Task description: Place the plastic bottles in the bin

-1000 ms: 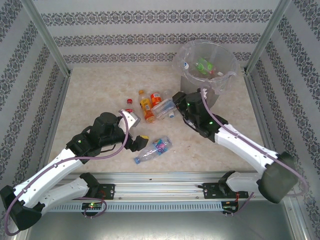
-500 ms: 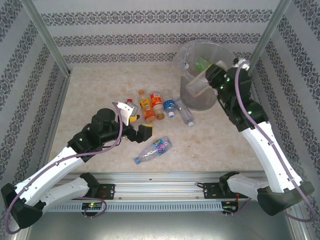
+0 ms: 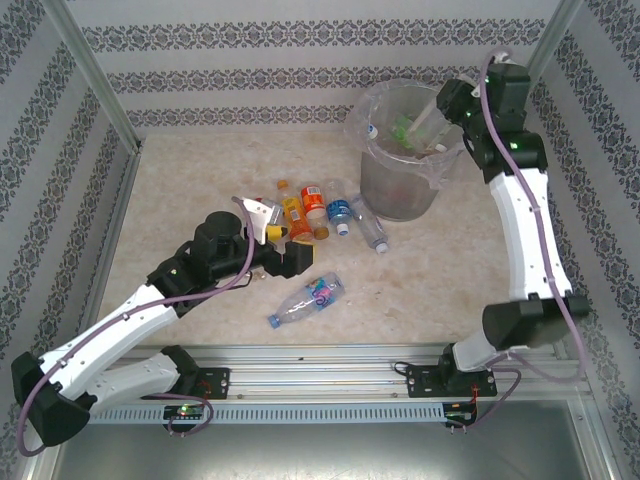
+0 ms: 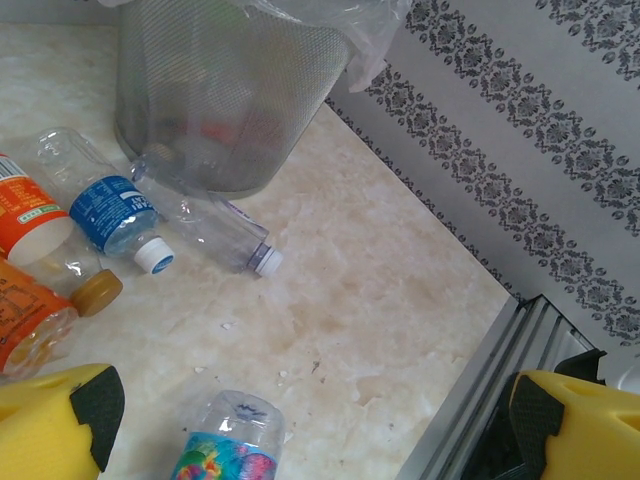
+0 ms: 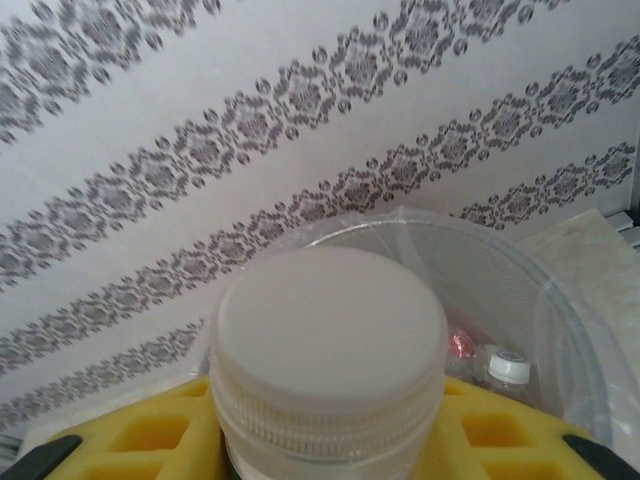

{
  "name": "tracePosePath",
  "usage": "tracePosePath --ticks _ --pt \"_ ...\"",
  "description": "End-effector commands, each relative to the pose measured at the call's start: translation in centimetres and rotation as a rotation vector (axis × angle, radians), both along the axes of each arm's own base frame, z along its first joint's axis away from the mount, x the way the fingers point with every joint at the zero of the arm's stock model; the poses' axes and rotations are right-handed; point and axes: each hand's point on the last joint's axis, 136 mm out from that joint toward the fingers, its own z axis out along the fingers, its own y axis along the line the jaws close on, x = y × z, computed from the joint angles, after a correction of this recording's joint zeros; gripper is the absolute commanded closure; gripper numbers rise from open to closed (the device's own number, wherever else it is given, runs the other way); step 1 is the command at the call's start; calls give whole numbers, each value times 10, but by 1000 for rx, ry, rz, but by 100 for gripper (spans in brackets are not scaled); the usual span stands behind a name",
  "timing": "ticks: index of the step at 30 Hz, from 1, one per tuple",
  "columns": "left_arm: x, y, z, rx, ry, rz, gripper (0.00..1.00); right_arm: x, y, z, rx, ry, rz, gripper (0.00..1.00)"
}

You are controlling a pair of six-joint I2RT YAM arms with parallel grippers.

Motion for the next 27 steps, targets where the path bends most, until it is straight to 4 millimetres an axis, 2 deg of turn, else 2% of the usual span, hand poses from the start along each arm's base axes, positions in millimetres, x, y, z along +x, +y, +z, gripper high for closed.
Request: tracePosePath --ticks 1,6,10,21,27 --pt "2 -8 23 -63 -29 14 0 14 6 -10 -54 40 63 59" --pt "3 -10 19 -39 -16 21 0 41 5 -38 -107 107 79 58" --pt "3 -11 17 -18 -13 24 0 52 5 -58 -154 165 85 58" --pt "2 -16 9 13 -4 15 0 43 7 -99 -278 302 153 58" --pt "1 -19 10 19 -9 9 0 43 20 -117 -323 347 203 53"
